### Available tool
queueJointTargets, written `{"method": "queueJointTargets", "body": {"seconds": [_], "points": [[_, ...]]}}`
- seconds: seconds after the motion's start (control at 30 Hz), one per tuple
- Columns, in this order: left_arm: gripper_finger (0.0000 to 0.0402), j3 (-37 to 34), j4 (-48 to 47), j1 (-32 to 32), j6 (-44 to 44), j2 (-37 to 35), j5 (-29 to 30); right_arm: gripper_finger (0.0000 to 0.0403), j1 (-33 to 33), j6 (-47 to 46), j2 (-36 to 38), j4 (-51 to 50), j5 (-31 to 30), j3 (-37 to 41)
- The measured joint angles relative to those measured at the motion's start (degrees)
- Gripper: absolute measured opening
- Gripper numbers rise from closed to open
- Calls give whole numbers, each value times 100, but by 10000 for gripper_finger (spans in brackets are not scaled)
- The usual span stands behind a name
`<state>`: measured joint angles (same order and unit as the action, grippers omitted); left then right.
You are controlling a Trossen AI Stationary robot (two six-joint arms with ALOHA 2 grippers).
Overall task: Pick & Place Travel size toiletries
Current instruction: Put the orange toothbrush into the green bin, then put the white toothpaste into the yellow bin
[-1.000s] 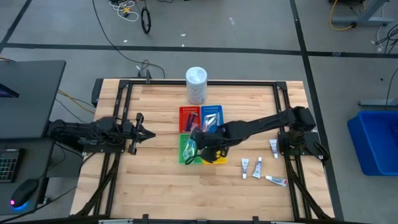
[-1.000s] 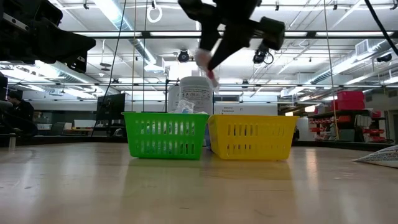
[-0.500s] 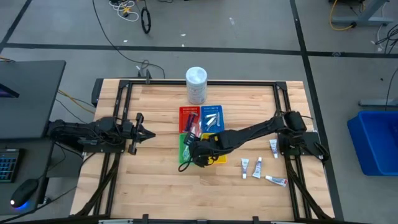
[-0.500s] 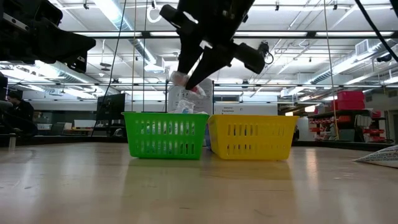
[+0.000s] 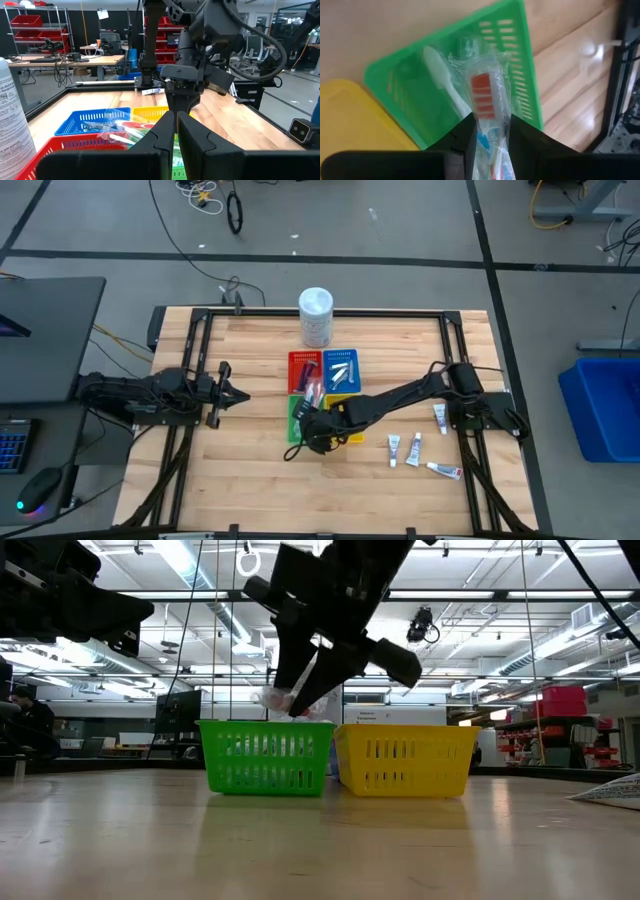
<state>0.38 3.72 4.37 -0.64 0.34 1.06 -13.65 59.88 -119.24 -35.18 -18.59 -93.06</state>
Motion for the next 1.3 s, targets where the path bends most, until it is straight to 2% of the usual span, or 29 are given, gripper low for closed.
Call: {"method": "queueJointTargets", "body": {"seconds": [0.3, 0.7, 0.87, 1.03, 1.3], "points": [[27, 1, 1, -1, -1, 0, 0, 107, 7, 36, 2, 159, -89, 0], [27, 0, 2, 1, -2, 0, 0, 206, 46, 37, 3, 295, -75, 0], [27, 1, 1, 0, -2, 0, 0, 231, 89, 35, 4, 319, -66, 0], [27, -1, 2, 1, 0, 0, 0, 233, 119, -191, 10, 329, -69, 0], [27, 1, 1, 0, -1, 0, 1, 199, 262, -760, 366, 36, -33, 4]]}}
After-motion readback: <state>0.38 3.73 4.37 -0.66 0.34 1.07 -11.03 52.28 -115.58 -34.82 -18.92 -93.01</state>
